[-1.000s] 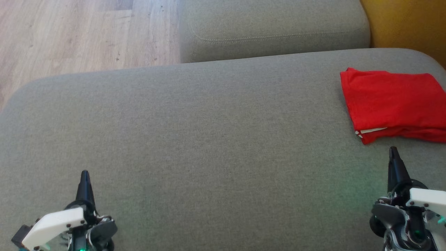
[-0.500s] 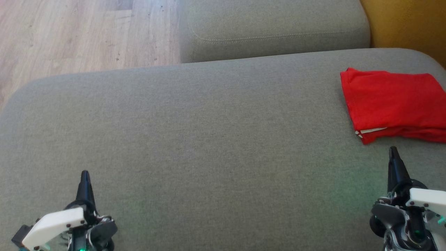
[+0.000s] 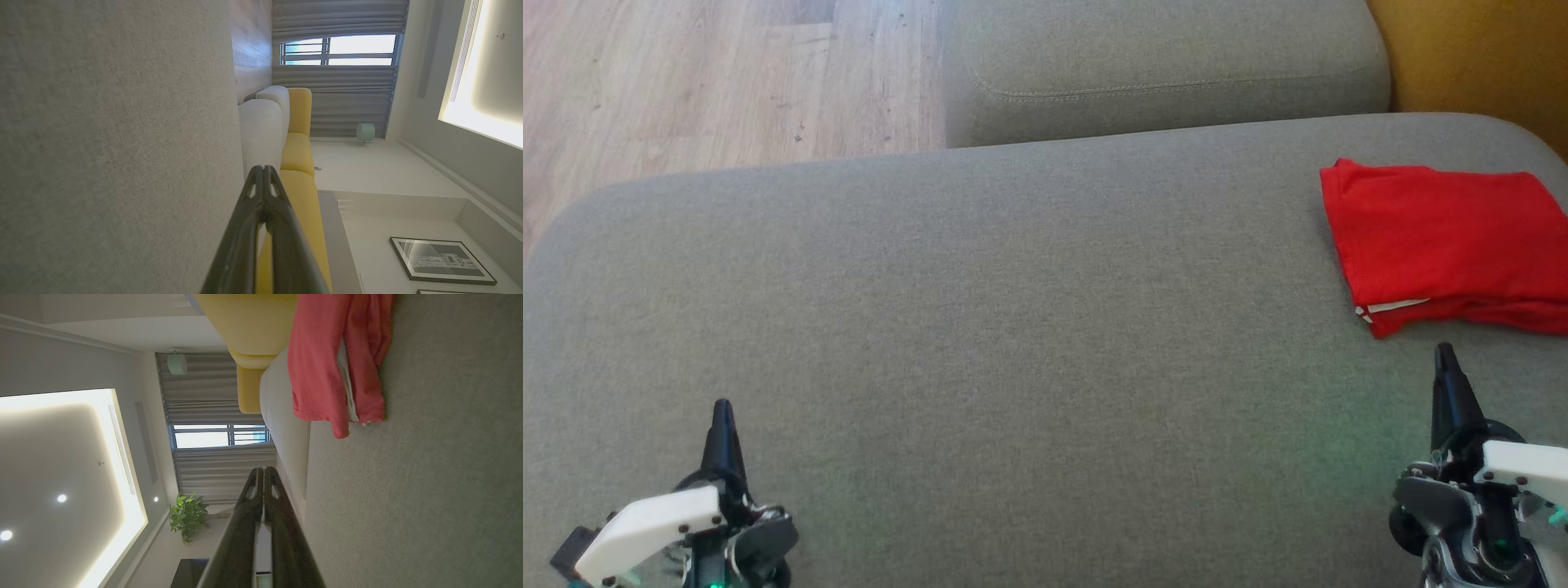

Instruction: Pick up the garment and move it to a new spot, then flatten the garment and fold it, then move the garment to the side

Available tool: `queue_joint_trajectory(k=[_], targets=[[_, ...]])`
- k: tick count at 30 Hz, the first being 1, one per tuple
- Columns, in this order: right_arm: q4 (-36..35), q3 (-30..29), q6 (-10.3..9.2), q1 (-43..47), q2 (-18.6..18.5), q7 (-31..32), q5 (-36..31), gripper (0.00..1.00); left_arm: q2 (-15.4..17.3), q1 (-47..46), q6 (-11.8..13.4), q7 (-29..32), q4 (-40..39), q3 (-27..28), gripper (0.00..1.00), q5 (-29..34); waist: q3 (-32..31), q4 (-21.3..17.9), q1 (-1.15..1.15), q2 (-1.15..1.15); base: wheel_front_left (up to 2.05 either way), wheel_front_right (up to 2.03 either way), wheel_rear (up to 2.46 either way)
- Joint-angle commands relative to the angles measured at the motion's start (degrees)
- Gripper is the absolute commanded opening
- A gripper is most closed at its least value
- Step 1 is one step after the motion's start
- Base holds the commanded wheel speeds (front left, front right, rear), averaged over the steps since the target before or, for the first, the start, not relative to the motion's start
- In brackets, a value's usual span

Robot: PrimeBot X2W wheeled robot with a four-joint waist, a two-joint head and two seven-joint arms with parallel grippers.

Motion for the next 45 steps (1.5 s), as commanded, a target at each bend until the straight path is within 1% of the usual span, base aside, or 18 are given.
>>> queue_joint_trajectory(k=[1,45], targets=[[-2.13,1.2,-0.04,-2.81,-0.2,0.33,0.4,0.0,0.31,-2.86,-0.4,0.33,-1.62,2.24,0.0,0.67,0.0,0.0,0.0,0.0,0.0,0.0,0.0],[-2.13,1.21,-0.04,-2.81,-0.2,0.33,0.4,0.0,0.15,-2.88,-0.4,0.52,-1.61,2.47,0.0,0.86,0.0,0.0,0.0,0.0,0.0,0.0,0.0]])
